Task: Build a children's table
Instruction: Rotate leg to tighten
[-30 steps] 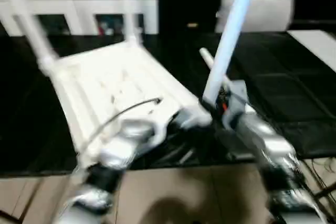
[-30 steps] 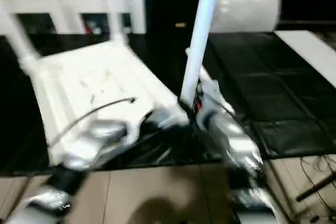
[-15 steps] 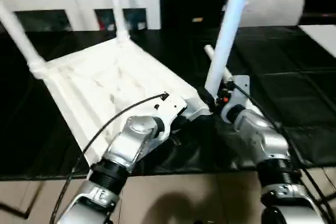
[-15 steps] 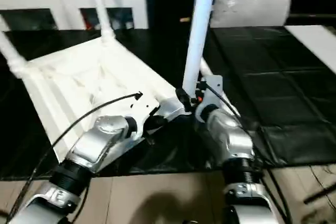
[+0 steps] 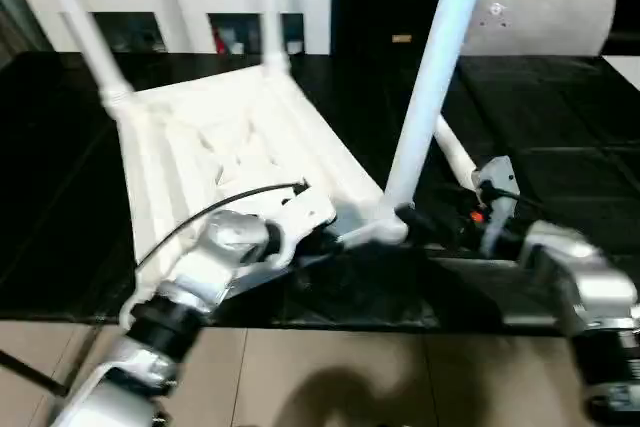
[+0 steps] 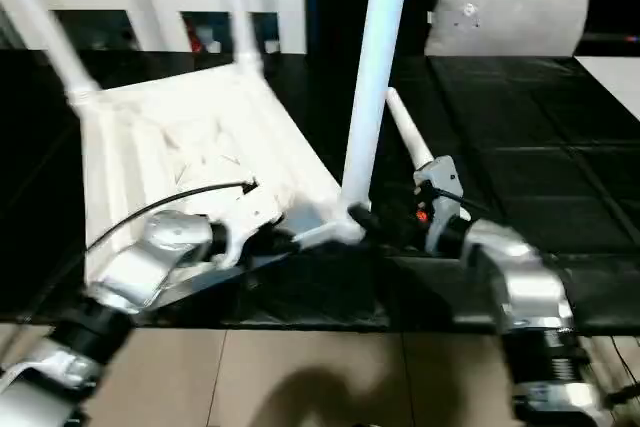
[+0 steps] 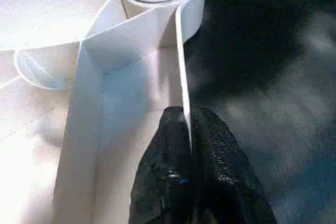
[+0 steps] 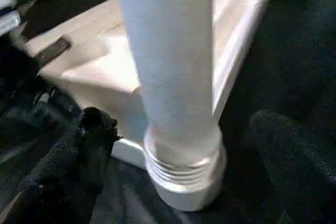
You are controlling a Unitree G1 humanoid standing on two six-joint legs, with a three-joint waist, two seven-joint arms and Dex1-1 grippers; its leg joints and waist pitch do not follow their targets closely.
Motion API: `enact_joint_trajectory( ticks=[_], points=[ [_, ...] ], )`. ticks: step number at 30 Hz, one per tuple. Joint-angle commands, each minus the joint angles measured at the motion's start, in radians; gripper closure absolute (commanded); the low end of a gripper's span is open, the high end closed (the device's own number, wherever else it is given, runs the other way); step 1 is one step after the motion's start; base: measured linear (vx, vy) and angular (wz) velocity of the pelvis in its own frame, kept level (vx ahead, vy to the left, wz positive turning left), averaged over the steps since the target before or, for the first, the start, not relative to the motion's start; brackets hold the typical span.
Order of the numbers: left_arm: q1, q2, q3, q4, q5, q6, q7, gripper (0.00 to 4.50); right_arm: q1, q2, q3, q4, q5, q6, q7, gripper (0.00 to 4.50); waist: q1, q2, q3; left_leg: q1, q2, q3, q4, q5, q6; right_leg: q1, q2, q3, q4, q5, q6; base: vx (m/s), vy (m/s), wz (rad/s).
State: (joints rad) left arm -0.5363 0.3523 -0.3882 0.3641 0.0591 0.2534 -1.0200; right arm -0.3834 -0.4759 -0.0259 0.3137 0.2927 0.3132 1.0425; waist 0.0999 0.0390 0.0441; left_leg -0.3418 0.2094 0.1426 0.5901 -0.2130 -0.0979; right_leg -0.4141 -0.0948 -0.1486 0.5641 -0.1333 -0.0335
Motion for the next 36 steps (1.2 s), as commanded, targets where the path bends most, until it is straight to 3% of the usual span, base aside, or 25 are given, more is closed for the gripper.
enact_joint_trajectory(
  ticks=[1, 4, 9, 15, 23, 29, 32, 36],
  points=[
    [0.019, 0.019, -0.065, -0.003, 0.019, -0.033, -0.085, 4.5, 0.007, -0.011, 0.022, -0.02, 0.011, -0.007, 0.045, 0.53, 0.004, -0.012, -0.067, -0.011, 0.015, 0.015, -0.065, -0.128, 0.097, 0.071, -0.055, 0.055, -0.065, -0.359, -0.122, 0.0, 0.0, 0.0],
    [0.023, 0.067, -0.095, -0.004, 0.016, -0.133, -0.183, 4.5, 0.004, -0.031, 0.06, -0.024, 0.005, -0.014, 0.107, 0.85, 0.014, -0.015, -0.07, -0.01, 0.017, 0.016, -0.064, -0.109, 0.097, 0.07, -0.055, 0.055, -0.058, -0.332, -0.133, 0.0, 0.0, 0.0],
    [0.019, 0.083, -0.11, -0.007, 0.012, -0.155, -0.229, 4.5, 0.008, -0.034, 0.087, -0.04, 0.016, 0.001, 0.163, 1.28, 0.027, -0.014, -0.07, -0.009, 0.022, 0.017, -0.064, -0.098, 0.091, 0.069, -0.055, 0.058, -0.049, -0.295, -0.151, 0.0, 0.0, 0.0],
    [0.007, 0.091, -0.115, 0.017, 0.008, -0.2, -0.268, 4.5, 0.016, -0.06, 0.139, -0.054, 0.018, 0.019, 0.249, 1.79, 0.041, -0.014, -0.07, -0.009, 0.02, 0.019, -0.064, -0.112, 0.081, 0.07, -0.056, 0.059, -0.054, -0.333, -0.133, 0.0, 0.0, 0.0],
    [0.004, 0.086, -0.106, 0.038, 0.008, -0.221, -0.274, 4.5, 0.028, -0.072, 0.156, -0.071, 0.035, 0.044, 0.288, 2.34, 0.043, -0.014, -0.071, -0.009, 0.019, 0.018, -0.063, -0.112, 0.072, 0.07, -0.055, 0.058, -0.055, -0.343, -0.121, 0.0, 0.0, 0.0],
    [0.019, 0.073, -0.085, 0.031, -0.016, -0.187, -0.261, 4.5, 0.053, -0.072, 0.16, -0.096, 0.049, 0.062, 0.291, 2.43, 0.046, -0.014, -0.07, -0.008, 0.017, 0.019, -0.063, -0.125, 0.067, 0.07, -0.054, 0.056, -0.059, -0.371, -0.11, 0.0, 0.0, 0.0],
    [0.028, 0.044, -0.057, 0.017, -0.028, -0.117, -0.207, 4.5, 0.074, -0.043, 0.149, -0.126, 0.062, 0.091, 0.238, 2.43, 0.045, -0.015, -0.069, -0.007, 0.018, 0.019, -0.064, -0.13, 0.065, 0.07, -0.054, 0.056, -0.061, -0.382, -0.106, 0.0, 0.0, 0.0],
    [0.035, -0.005, -0.013, -0.009, -0.046, -0.018, -0.109, 4.5, 0.071, 0.034, 0.136, -0.127, 0.02, 0.124, 0.06, 2.44, 0.036, -0.016, -0.06, 0.003, 0.009, 0.02, -0.066, -0.194, 0.047, 0.063, -0.054, 0.047, -0.084, -0.505, -0.063, 0.0, 0.0, 0.0]
  ],
)
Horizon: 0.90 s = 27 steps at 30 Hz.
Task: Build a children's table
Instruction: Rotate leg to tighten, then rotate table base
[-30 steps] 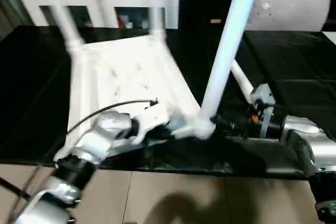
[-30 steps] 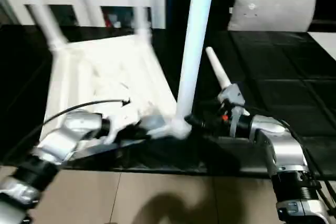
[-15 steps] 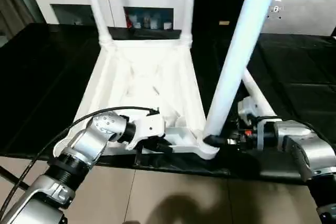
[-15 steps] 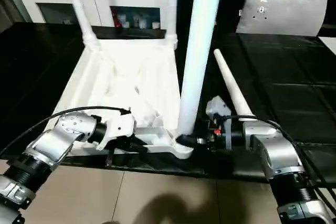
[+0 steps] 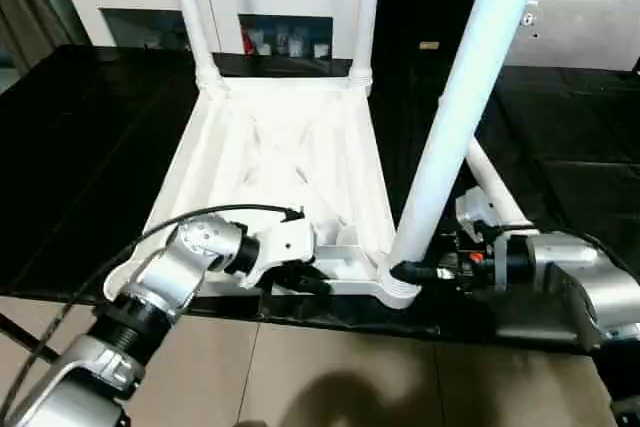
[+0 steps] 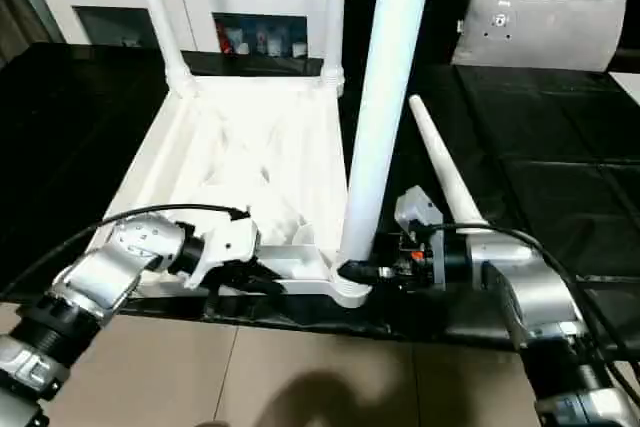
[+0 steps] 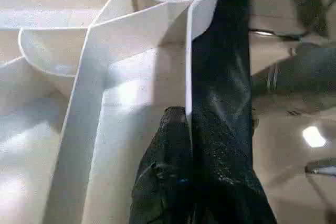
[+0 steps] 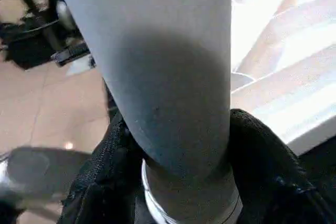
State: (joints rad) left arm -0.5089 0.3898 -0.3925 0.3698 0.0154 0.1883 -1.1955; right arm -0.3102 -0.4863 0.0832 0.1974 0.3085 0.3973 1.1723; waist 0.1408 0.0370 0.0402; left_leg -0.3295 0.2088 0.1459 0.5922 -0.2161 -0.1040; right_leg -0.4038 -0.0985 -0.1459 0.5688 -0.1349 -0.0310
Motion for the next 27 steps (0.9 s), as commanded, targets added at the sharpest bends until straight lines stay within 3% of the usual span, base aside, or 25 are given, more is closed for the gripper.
enact_joint_trajectory(
  ticks=[1, 3, 4, 5, 6, 7, 8, 9, 10, 11, 12, 13, 14, 15, 16, 17, 18, 19, 20, 21, 22, 23, 24, 26, 27],
  points=[
    [0.009, -0.064, 0.008, -0.028, -0.011, 0.094, 0.104, 4.5, -0.014, 0.083, 0.018, 0.007, -0.019, 0.059, -0.157, 2.44, -0.011, -0.013, -0.051, -0.005, 0.004, 0.017, -0.066, -0.211, 0.043, 0.049, -0.049, 0.037, -0.099, -0.563, -0.046, 0.0, 0.0, 0.0],
    [0.007, -0.096, 0.028, -0.042, -0.019, 0.15, 0.155, 4.5, -0.038, 0.139, -0.001, 0.043, -0.044, 0.081, -0.276, 2.44, -0.038, -0.011, -0.047, -0.008, -0.003, 0.008, -0.065, -0.26, 0.019, 0.053, -0.048, 0.012, -0.118, -0.65, 0.014, -0.027, 0.005, -0.06],
    [0.007, -0.096, 0.028, -0.042, -0.019, 0.15, 0.155, 4.5, -0.038, 0.139, -0.001, 0.043, -0.044, 0.081, -0.276, 2.44, -0.049, -0.011, -0.048, -0.007, -0.006, 0.007, -0.061, -0.279, 0.021, 0.054, -0.047, 0.003, -0.125, -0.663, 0.032, -0.053, 0.01, -0.11],
    [-0.005, -0.151, 0.06, -0.05, -0.029, 0.218, 0.235, 4.5, -0.087, 0.223, -0.041, 0.119, -0.077, 0.113, -0.465, 2.44, -0.065, -0.008, -0.05, -0.005, -0.005, 0.005, -0.059, -0.299, 0.029, 0.055, -0.044, -0.006, -0.134, -0.661, 0.052, 0.0, 0.0, 0.0],
    [-0.007, -0.159, 0.064, -0.05, -0.029, 0.225, 0.246, 4.5, -0.094, 0.234, -0.046, 0.129, -0.081, 0.116, -0.489, 2.44, -0.075, -0.009, -0.048, -0.005, -0.005, 0.005, -0.059, -0.304, 0.032, 0.053, -0.044, -0.01, -0.138, -0.656, 0.051, 0.0, 0.0, 0.0],
    [-0.021, -0.199, 0.09, -0.042, -0.028, 0.256, 0.312, 4.5, -0.125, 0.281, -0.073, 0.182, -0.096, 0.114, -0.595, 2.44, -0.097, -0.005, -0.047, -0.017, -0.002, -0.004, -0.059, -0.334, 0.029, 0.067, -0.041, -0.032, -0.146, -0.655, 0.069, 0.0, 0.0, 0.0],
    [-0.024, -0.206, 0.094, -0.039, -0.028, 0.258, 0.322, 4.5, -0.129, 0.288, -0.077, 0.191, -0.097, 0.11, -0.607, 2.44, -0.118, 0.012, -0.046, -0.019, 0.02, -0.017, -0.07, -0.392, 0.035, 0.081, -0.043, -0.043, -0.143, -0.62, 0.072, 0.0, 0.0, 0.0],
    [-0.058, -0.274, 0.137, -0.002, -0.025, 0.277, 0.437, 4.5, -0.169, 0.35, -0.111, 0.274, -0.099, 0.06, -0.721, 2.44, -0.122, 0.024, -0.047, -0.033, 0.065, -0.037, -0.101, -0.48, 0.046, 0.105, -0.045, -0.021, -0.092, -0.526, 0.057, 0.0, 0.0, 0.0],
    [-0.072, -0.299, 0.152, 0.016, -0.023, 0.277, 0.481, 4.5, -0.181, 0.369, -0.123, 0.3, -0.094, 0.039, -0.751, 2.1, -0.123, 0.03, -0.039, -0.035, 0.091, -0.047, -0.125, -0.561, 0.047, 0.109, -0.044, -0.004, -0.047, -0.459, 0.033, 0.0, 0.0, 0.0],
    [-0.087, -0.327, 0.169, 0.033, -0.016, 0.283, 0.539, 4.5, -0.195, 0.402, -0.152, 0.325, -0.085, 0.019, -0.797, 1.9, -0.115, 0.027, -0.032, -0.023, 0.118, -0.054, -0.159, -0.684, 0.027, 0.103, -0.048, 0.041, 0.019, -0.323, -0.023, 0.0, 0.0, 0.0],
    [-0.09, -0.332, 0.171, 0.036, -0.014, 0.284, 0.548, 4.5, -0.197, 0.408, -0.157, 0.328, -0.083, 0.017, -0.805, 1.76, -0.12, 0.012, -0.027, -0.009, 0.099, -0.041, -0.15, -0.709, 0.018, 0.087, -0.048, 0.052, 0.004, -0.342, -0.035, 0.0, 0.0, 0.0],
    [-0.1, -0.341, 0.168, 0.045, 0.012, 0.283, 0.59, 4.5, -0.203, 0.429, -0.174, 0.333, -0.077, 0.007, -0.827, 1.68, -0.123, -0.035, -0.02, 0.067, -0.022, 0.008, -0.034, -0.573, 0.012, -0.003, -0.034, -0.014, -0.161, -0.755, 0.055, 0.0, 0.0, 0.0],
    [-0.1, -0.341, 0.168, 0.045, 0.012, 0.283, 0.59, 4.5, -0.203, 0.43, -0.175, 0.333, -0.077, 0.007, -0.827, 1.58, -0.155, -0.042, -0.016, 0.085, -0.08, 0.038, 0.072, -0.407, 0.045, -0.047, -0.029, -0.102, -0.227, -0.984, 0.169, 0.057, 0.017, -0.1],
    [-0.104, -0.341, 0.161, 0.05, 0.024, 0.275, 0.6, 4.5, -0.204, 0.435, -0.178, 0.334, -0.074, 0.005, -0.831, 1.48, -0.164, -0.002, -0.042, 0.004, -0.035, 0.011, 0.024, -0.363, 0.066, 0.068, -0.041, -0.14, -0.208, -0.854, 0.245, 0.095, 0.073, -0.41],
    [-0.105, -0.344, 0.159, 0.049, 0.031, 0.278, 0.608, 4.5, -0.206, 0.44, -0.18, 0.336, -0.08, -0.004, -0.832, 1.4, -0.159, 0.016, -0.039, -0.039, 0.027, -0.028, -0.022, -0.412, 0.063, 0.129, -0.064, -0.118, -0.128, -0.723, 0.217, 0.095, 0.073, -0.41],
    [-0.106, -0.346, 0.155, 0.047, 0.036, 0.284, 0.61, 4.5, -0.209, 0.444, -0.178, 0.34, -0.091, -0.021, -0.833, 1.32, -0.134, 0.042, -0.043, -0.073, 0.114, -0.095, -0.119, -0.553, 0.059, 0.145, -0.075, 0.032, 0.078, -0.261, 0.054, 0.19, 0.085, -0.24],
    [-0.105, -0.344, 0.151, 0.046, 0.039, 0.281, 0.608, 4.5, -0.208, 0.443, -0.175, 0.338, -0.094, -0.027, -0.829, 1.16, -0.155, 0.004, -0.037, -0.007, 0.042, -0.059, -0.085, -0.544, 0.065, 0.076, -0.07, 0.052, 0.008, -0.252, -0.001, 0.128, 0.004, -0.07],
    [-0.107, -0.342, 0.148, 0.05, 0.043, 0.277, 0.609, 4.5, -0.209, 0.442, -0.173, 0.34, -0.097, -0.039, -0.826, 1.16, -0.132, -0.029, -0.036, -0.012, -0.02, -0.037, -0.047, -0.45, 0.02, 0.072, -0.077, 0.028, -0.073, -0.558, 0.056, 0.128, 0.004, -0.07],
    [-0.107, -0.341, 0.148, 0.05, 0.043, 0.276, 0.609, 4.5, -0.209, 0.442, -0.173, 0.34, -0.097, -0.04, -0.825, 1.03, -0.112, -0.023, -0.022, 0.014, -0.053, -0.009, -0.001, -0.357, 0.008, 0.027, -0.091, 0.014, -0.114, -0.782, 0.076, 0.057, -0.017, -0.09],
    [-0.11, -0.321, 0.134, 0.066, 0.052, 0.231, 0.591, 4.5, -0.201, 0.428, -0.174, 0.323, -0.1, -0.069, -0.809, 1.03, -0.089, -0.036, -0.055, -0.058, -0.045, -0.013, -0.019, -0.112, 0.051, 0.083, -0.095, 0.037, -0.081, -0.753, 0.108, 0.064, -0.023, -0.1],
    [-0.111, -0.318, 0.132, 0.069, 0.052, 0.224, 0.589, 4.5, -0.199, 0.424, -0.173, 0.319, -0.102, -0.079, -0.806, 0.94, -0.079, -0.028, -0.066, -0.064, -0.034, -0.017, -0.032, -0.045, 0.055, 0.086, -0.087, 0.043, -0.064, -0.624, 0.088, 0.064, -0.023, -0.1],
    [-0.113, -0.311, 0.128, 0.077, 0.055, 0.204, 0.587, 4.5, -0.192, 0.413, -0.173, 0.309, -0.108, -0.105, -0.8, 0.86, -0.075, -0.011, -0.074, -0.056, -0.015, -0.023, -0.034, 0.089, 0.07, 0.07, -0.064, 0.042, -0.035, -0.338, 0.001, 0.051, -0.014, 0.0],
    [-0.113, -0.311, 0.128, 0.078, 0.056, 0.202, 0.588, 4.5, -0.191, 0.411, -0.172, 0.308, -0.109, -0.108, -0.799, 0.79, -0.077, -0.008, -0.076, -0.051, -0.011, -0.019, -0.025, 0.163, 0.082, 0.061, -0.046, 0.043, -0.011, -0.132, -0.091, 0.0, 0.0, 0.0],
    [-0.119, -0.299, 0.123, 0.095, 0.068, 0.19, 0.597, 4.5, -0.168, 0.396, -0.178, 0.255, -0.078, -0.083, -0.757, 0.54, -0.073, -0.011, -0.079, -0.057, -0.014, -0.017, -0.02, 0.216, 0.122, 0.07, -0.041, 0.042, 0.005, 0.027, -0.173, 0.0, 0.0, 0.0],
    [-0.131, -0.298, 0.142, 0.117, 0.068, 0.185, 0.623, 4.5, -0.137, 0.382, -0.172, 0.191, -0.065, -0.073, -0.732, 0.46, -0.069, -0.008, -0.077, -0.055, -0.013, -0.013, -0.021, 0.197, 0.154, 0.068, -0.042, 0.042, 0.001, 0.033, -0.2, 0.0, 0.0, 0.0]
  ],
)
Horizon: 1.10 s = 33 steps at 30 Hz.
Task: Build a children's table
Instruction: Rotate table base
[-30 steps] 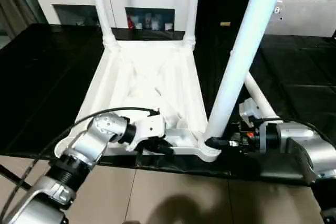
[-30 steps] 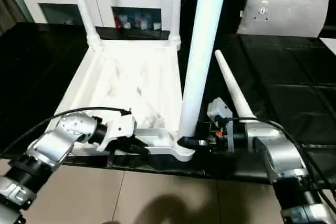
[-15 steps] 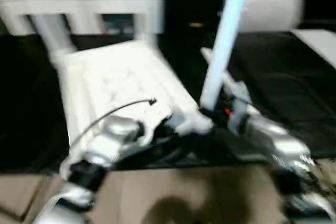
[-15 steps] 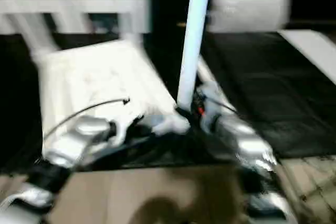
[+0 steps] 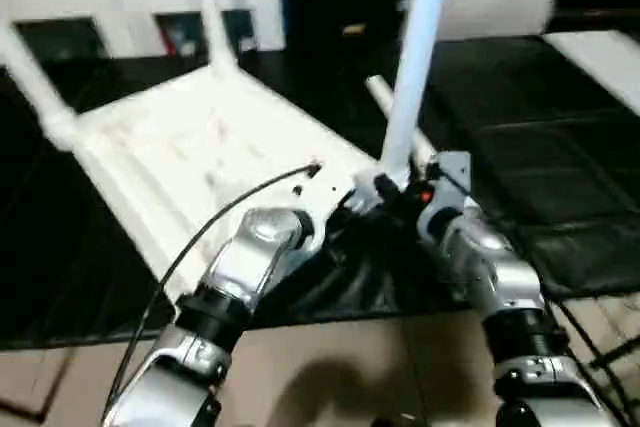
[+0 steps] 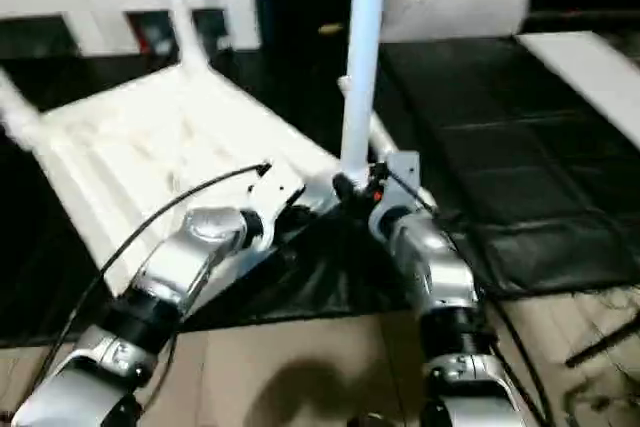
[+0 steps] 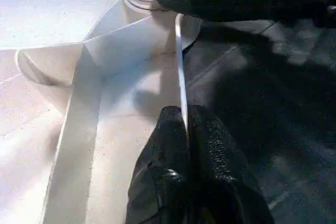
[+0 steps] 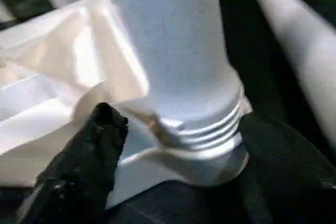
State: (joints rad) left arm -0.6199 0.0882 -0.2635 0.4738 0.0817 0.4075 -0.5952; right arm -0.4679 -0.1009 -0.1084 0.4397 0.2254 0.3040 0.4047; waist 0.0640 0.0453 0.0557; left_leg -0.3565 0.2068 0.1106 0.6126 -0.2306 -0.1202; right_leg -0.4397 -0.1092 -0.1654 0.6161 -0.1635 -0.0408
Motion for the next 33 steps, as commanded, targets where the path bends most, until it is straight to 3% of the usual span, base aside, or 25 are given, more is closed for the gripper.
enact_joint_trajectory(
  ticks=[1, 2, 3, 5, 9, 10, 11, 15, 16, 17, 18, 19, 22, 24, 25, 29, 31, 32, 33],
  points=[
    [-0.022, 0.003, 0.02, 0.018, -0.001, -0.035, 0.027, 4.5, 0.031, -0.007, 0.021, -0.069, 0.021, 0.022, 0.042, 0.37, 0.011, -0.017, -0.09, -0.026, -0.01, 0.025, -0.042, 0.198, 0.182, 0.104, -0.032, 0.061, -0.051, 0.048, -0.193, 0.0, 0.0, 0.0],
    [-0.023, 0.003, 0.031, 0.013, -0.011, -0.038, 0.018, 4.07, 0.05, -0.011, 0.028, -0.102, 0.02, 0.021, 0.045, 0.24, 0.015, -0.015, -0.09, -0.024, -0.006, 0.025, -0.044, 0.171, 0.193, 0.103, -0.034, 0.061, -0.056, 0.008, -0.197, 0.0, 0.0, 0.0],
    [-0.022, 0.003, 0.034, 0.007, -0.016, -0.042, 0.012, 3.96, 0.056, -0.013, 0.03, -0.11, 0.017, 0.019, 0.043, 0.16, 0.019, -0.014, -0.088, -0.024, -0.001, 0.025, -0.047, 0.151, 0.191, 0.105, -0.037, 0.061, -0.059, -0.032, -0.191, 0.0, 0.0, 0.0],
    [-0.019, 0.0, 0.04, -0.001, -0.026, -0.051, 0.005, 3.93, 0.064, -0.015, 0.037, -0.119, 0.013, 0.011, 0.047, 0.04, 0.022, -0.014, -0.087, -0.02, 0.001, 0.028, -0.051, 0.113, 0.174, 0.103, -0.039, 0.061, -0.066, -0.095, -0.178, 0.0, 0.0, 0.0],
    [-0.01, -0.028, 0.105, -0.046, -0.091, -0.127, 0.033, 3.61, 0.11, -0.033, 0.09, -0.196, 0.0, 0.107, 0.057, 0.0, 0.033, -0.015, -0.079, -0.018, 0.003, 0.033, -0.059, 0.035, 0.131, 0.101, -0.038, 0.063, -0.082, -0.201, -0.149, 0.0, 0.0, 0.0],
    [-0.006, -0.027, 0.126, -0.067, -0.104, -0.124, 0.043, 3.61, 0.119, -0.035, 0.105, -0.216, -0.004, 0.117, 0.064, 0.0, 0.035, -0.016, -0.075, -0.018, 0.001, 0.035, -0.063, -0.013, 0.11, 0.102, -0.039, 0.062, -0.091, -0.267, -0.116, 0.0, 0.0, 0.0],
    [-0.004, -0.025, 0.14, -0.078, -0.113, -0.124, 0.05, 3.61, 0.129, -0.038, 0.115, -0.235, -0.007, 0.125, 0.07, 0.0, 0.037, -0.015, -0.075, -0.017, 0.002, 0.034, -0.064, -0.022, 0.102, 0.102, -0.04, 0.062, -0.093, -0.28, -0.107, 0.0, 0.0, 0.0],
    [0.021, 0.058, 0.17, -0.167, -0.072, -0.069, 0.086, 3.61, 0.152, -0.042, 0.148, -0.285, -0.031, 0.18, 0.041, 0.0, 0.032, -0.013, -0.074, -0.018, 0.003, 0.031, -0.071, -0.045, 0.069, 0.099, -0.037, 0.062, -0.092, -0.311, -0.069, 0.0, 0.0, 0.0],
    [0.044, 0.119, 0.186, -0.226, -0.041, -0.024, 0.095, 3.61, 0.163, -0.044, 0.171, -0.305, -0.041, 0.209, 0.032, 0.0, 0.029, -0.017, -0.074, -0.016, 0.001, 0.033, -0.07, -0.054, 0.064, 0.096, -0.035, 0.062, -0.095, -0.326, -0.055, 0.0, 0.0, 0.0],
    [0.063, 0.173, 0.197, -0.266, -0.018, 0.013, 0.088, 3.77, 0.169, -0.049, 0.193, -0.321, -0.051, 0.238, 0.029, 0.0, 0.025, -0.015, -0.072, -0.019, 0.002, 0.03, -0.075, -0.054, 0.055, 0.099, -0.035, 0.062, -0.092, -0.332, -0.048, 0.0, 0.0, 0.0],
    [0.072, 0.199, 0.201, -0.281, -0.005, 0.028, 0.085, 3.77, 0.17, -0.05, 0.201, -0.328, -0.055, 0.253, 0.027, 0.0, 0.02, -0.009, -0.071, -0.014, 0.0, 0.032, -0.073, -0.058, 0.051, 0.093, -0.033, 0.062, -0.097, -0.342, -0.04, 0.0, 0.0, 0.0],
    [0.097, 0.275, 0.211, -0.319, 0.039, 0.071, 0.076, 3.89, 0.173, -0.049, 0.219, -0.345, -0.06, 0.289, 0.02, 0.0, 0.019, -0.011, -0.071, -0.012, -0.002, 0.034, -0.072, -0.061, 0.049, 0.09, -0.031, 0.063, -0.099, -0.347, -0.038, 0.0, 0.0, 0.0],
    [0.128, 0.373, 0.221, -0.343, 0.092, 0.114, 0.066, 4.07, 0.166, -0.042, 0.232, -0.344, -0.074, 0.308, 0.008, 0.0, 0.017, -0.003, -0.068, -0.009, -0.002, 0.031, -0.075, -0.074, 0.04, 0.086, -0.028, 0.065, -0.099, -0.355, -0.041, 0.0, 0.0, 0.0],
    [0.145, 0.436, 0.217, -0.332, 0.131, 0.123, 0.059, 4.25, 0.153, -0.031, 0.233, -0.319, -0.08, 0.298, -0.003, 0.0, 0.024, 0.001, -0.07, -0.001, 0.003, 0.029, -0.077, -0.082, 0.033, 0.079, -0.029, 0.072, -0.093, -0.328, -0.063, 0.0, 0.0, 0.0],
    [0.16, 0.483, 0.213, -0.325, 0.148, 0.137, 0.058, 4.25, 0.141, -0.02, 0.231, -0.295, -0.084, 0.289, -0.012, 0.0, 0.023, -0.003, -0.069, -0.005, 0.003, 0.029, -0.078, -0.079, 0.035, 0.082, -0.028, 0.073, -0.092, -0.315, -0.069, 0.0, 0.0, 0.0],
    [0.177, 0.521, 0.207, -0.337, 0.149, 0.172, 0.061, 4.48, 0.126, -0.007, 0.226, -0.273, -0.085, 0.284, -0.029, 0.0, 0.029, 0.0, -0.072, -0.005, 0.007, 0.025, -0.079, -0.059, 0.025, 0.084, -0.032, 0.08, -0.077, -0.237, -0.11, 0.0, 0.0, 0.0],
    [0.201, 0.547, 0.188, -0.359, 0.154, 0.212, 0.038, 4.48, 0.097, 0.013, 0.224, -0.214, -0.088, 0.266, -0.053, 0.0, 0.03, 0.011, -0.072, -0.006, 0.006, 0.026, -0.079, -0.078, 0.016, 0.084, -0.033, 0.082, -0.077, -0.215, -0.131, 0.0, 0.0, 0.0],
    [0.209, 0.551, 0.175, -0.364, 0.159, 0.223, 0.024, 4.48, 0.086, 0.019, 0.225, -0.191, -0.095, 0.259, -0.059, 0.0, 0.029, 0.007, -0.073, -0.005, 0.005, 0.026, -0.079, -0.084, 0.014, 0.086, -0.035, 0.082, -0.077, -0.217, -0.135, 0.0, 0.0, 0.0],
    [0.214, 0.548, 0.167, -0.365, 0.157, 0.238, 0.014, 4.48, 0.078, 0.021, 0.227, -0.176, -0.1, 0.254, -0.061, 0.0, 0.03, 0.016, -0.073, -0.005, 0.005, 0.025, -0.079, -0.086, 0.01, 0.087, -0.035, 0.083, -0.075, -0.217, -0.139, 0.0, 0.0, 0.0]
  ],
)
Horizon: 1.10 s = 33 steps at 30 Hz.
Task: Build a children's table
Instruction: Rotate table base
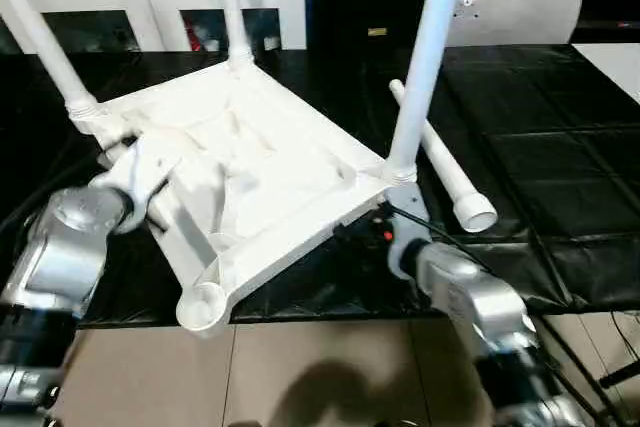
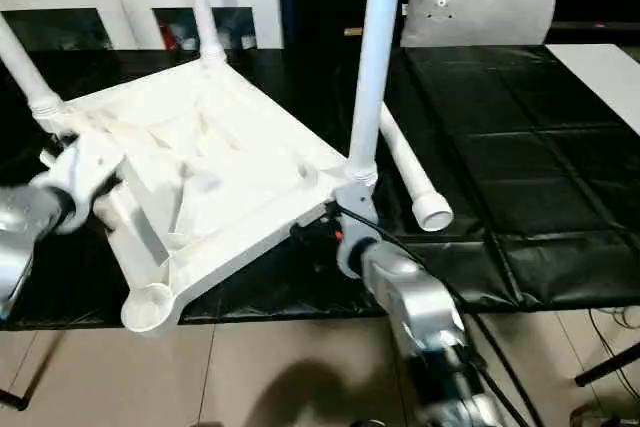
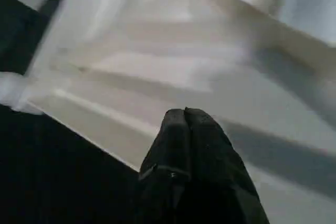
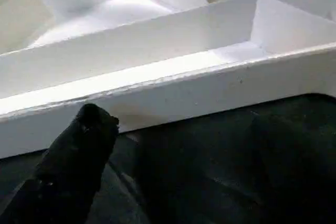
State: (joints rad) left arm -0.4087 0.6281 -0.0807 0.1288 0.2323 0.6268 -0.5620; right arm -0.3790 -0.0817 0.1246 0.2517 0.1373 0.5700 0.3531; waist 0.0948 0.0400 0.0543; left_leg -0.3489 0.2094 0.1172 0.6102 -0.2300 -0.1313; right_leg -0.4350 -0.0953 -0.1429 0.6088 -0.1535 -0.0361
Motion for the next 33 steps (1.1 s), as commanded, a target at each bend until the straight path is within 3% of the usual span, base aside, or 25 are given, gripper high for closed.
enact_joint_trajectory(
  ticks=[1, 2, 3, 6, 8, 9, 11, 13, 15, 16, 17, 19, 21, 23, 28, 33],
  points=[
    [0.014, 0.013, -0.045, -0.019, 0.011, 0.031, -0.045, 4.48, -0.027, 0.006, -0.004, 0.039, -0.017, -0.022, -0.01, 0.0, -0.001, 0.012, -0.071, -0.013, 0.001, 0.02, -0.077, -0.097, 0.021, 0.084, -0.049, 0.061, -0.07, -0.234, -0.146, 0.0, 0.0, 0.0],
    [0.021, 0.013, -0.053, -0.016, 0.009, 0.036, -0.053, 4.48, -0.035, 0.009, -0.005, 0.051, -0.017, -0.024, -0.01, 0.0, -0.002, 0.013, -0.07, -0.015, 0.0, 0.02, -0.077, -0.097, 0.022, 0.085, -0.049, 0.061, -0.07, -0.24, -0.146, 0.0, 0.0, 0.0],
    [0.023, 0.013, -0.056, -0.015, 0.008, 0.037, -0.056, 4.48, -0.038, 0.01, -0.005, 0.055, -0.017, -0.025, -0.01, 0.0, -0.002, 0.001, -0.071, -0.015, 0.0, 0.021, -0.078, -0.092, 0.025, 0.086, -0.05, 0.061, -0.068, -0.251, -0.145, 0.0, 0.0, 0.0],
    [0.051, 0.036, -0.091, -0.024, 0.008, 0.056, -0.097, 4.48, -0.061, 0.019, -0.006, 0.089, -0.017, -0.036, -0.011, 0.0, -0.008, 0.005, -0.068, -0.019, 0.0, 0.02, -0.079, -0.099, 0.028, 0.087, -0.049, 0.061, -0.073, -0.275, -0.135, 0.0, 0.0, 0.0],
    [0.102, 0.102, -0.169, -0.078, 0.008, 0.112, -0.206, 4.48, -0.103, 0.032, -0.01, 0.163, -0.019, -0.075, -0.018, 0.0, -0.011, 0.014, -0.07, -0.016, 0.004, 0.016, -0.082, -0.121, 0.022, 0.086, -0.052, 0.061, -0.07, -0.286, -0.136, 0.0, 0.0, 0.0],
    [0.108, 0.11, -0.184, -0.092, 0.0, 0.119, -0.234, 4.48, -0.113, 0.034, -0.013, 0.18, -0.021, -0.085, -0.022, 0.0, -0.015, 0.011, -0.066, -0.012, 0.004, 0.019, -0.082, -0.144, 0.021, 0.082, -0.051, 0.061, -0.078, -0.306, -0.14, 0.0, 0.0, 0.0],
    [0.118, 0.124, -0.226, -0.128, -0.044, 0.115, -0.331, 4.48, -0.146, 0.042, -0.032, 0.23, -0.018, -0.115, -0.034, 0.0, -0.018, 0.019, -0.064, -0.014, 0.001, 0.018, -0.082, -0.158, 0.017, 0.083, -0.051, 0.061, -0.078, -0.326, -0.144, 0.0, 0.0, 0.0],
    [0.116, 0.115, -0.255, -0.146, -0.087, 0.087, -0.405, 4.48, -0.173, 0.052, -0.056, 0.264, -0.007, -0.128, -0.041, 0.0, -0.02, 0.016, -0.062, -0.009, 0.001, 0.019, -0.082, -0.178, 0.014, 0.081, -0.051, 0.061, -0.081, -0.341, -0.15, 0.0, 0.0, 0.0],
    [0.111, 0.092, -0.258, -0.144, -0.112, 0.027, -0.428, 4.48, -0.186, 0.053, -0.059, 0.279, -0.005, -0.133, -0.039, 0.0, -0.021, 0.015, -0.06, -0.006, -0.003, 0.021, -0.083, -0.197, 0.017, 0.081, -0.048, 0.06, -0.088, -0.387, -0.131, 0.0, 0.0, 0.0],
    [0.107, 0.076, -0.256, -0.145, -0.131, 0.019, -0.439, 4.48, -0.192, 0.053, -0.059, 0.287, -0.006, -0.136, -0.038, 0.0, -0.023, 0.006, -0.061, -0.007, -0.003, 0.021, -0.083, -0.191, 0.017, 0.083, -0.047, 0.06, -0.088, -0.387, -0.126, 0.0, 0.0, 0.0],
    [0.102, 0.057, -0.256, -0.141, -0.148, 0.015, -0.446, 4.48, -0.198, 0.054, -0.06, 0.297, -0.007, -0.14, -0.039, 0.0, -0.022, 0.012, -0.063, -0.007, -0.003, 0.021, -0.083, -0.177, 0.018, 0.084, -0.048, 0.061, -0.085, -0.384, -0.123, 0.0, 0.0, 0.0],
    [0.08, -0.009, -0.26, -0.134, -0.199, -0.007, -0.467, 4.48, -0.217, 0.055, -0.059, 0.327, -0.011, -0.155, -0.038, 0.0, -0.021, 0.009, -0.063, -0.007, -0.003, 0.023, -0.082, -0.165, 0.019, 0.083, -0.047, 0.061, -0.087, -0.385, -0.121, 0.0, 0.0, 0.0],
    [0.069, -0.042, -0.264, -0.134, -0.22, -0.005, -0.468, 4.48, -0.227, 0.056, -0.059, 0.346, -0.011, -0.166, -0.038, 0.0, -0.021, 0.002, -0.067, -0.011, -0.003, 0.023, -0.082, -0.138, 0.019, 0.088, -0.046, 0.064, -0.079, -0.352, -0.127, 0.0, 0.0, 0.0],
    [0.055, -0.082, -0.275, -0.131, -0.238, -0.005, -0.477, 4.48, -0.239, 0.058, -0.062, 0.376, -0.016, -0.186, -0.039, 0.0, -0.025, 0.007, -0.068, -0.011, -0.006, 0.024, -0.08, -0.128, 0.022, 0.089, -0.047, 0.065, -0.077, -0.339, -0.131, 0.0, 0.0, 0.0],
    [0.024, -0.171, -0.289, -0.094, -0.249, -0.004, -0.468, 4.48, -0.228, 0.051, -0.075, 0.376, -0.023, -0.193, -0.031, 0.0, -0.033, 0.001, -0.075, -0.017, -0.01, 0.028, -0.074, -0.057, 0.043, 0.097, -0.043, 0.067, -0.07, -0.259, -0.152, 0.0, 0.0, 0.0],
    [0.002, -0.248, -0.264, -0.045, -0.248, -0.032, -0.392, 4.48, -0.233, 0.049, -0.08, 0.408, -0.024, -0.217, -0.017, 0.0, -0.039, 0.0, -0.072, -0.015, -0.011, 0.033, -0.073, -0.072, 0.056, 0.094, -0.039, 0.065, -0.075, -0.275, -0.157, 0.0, 0.0, 0.0]
  ],
)
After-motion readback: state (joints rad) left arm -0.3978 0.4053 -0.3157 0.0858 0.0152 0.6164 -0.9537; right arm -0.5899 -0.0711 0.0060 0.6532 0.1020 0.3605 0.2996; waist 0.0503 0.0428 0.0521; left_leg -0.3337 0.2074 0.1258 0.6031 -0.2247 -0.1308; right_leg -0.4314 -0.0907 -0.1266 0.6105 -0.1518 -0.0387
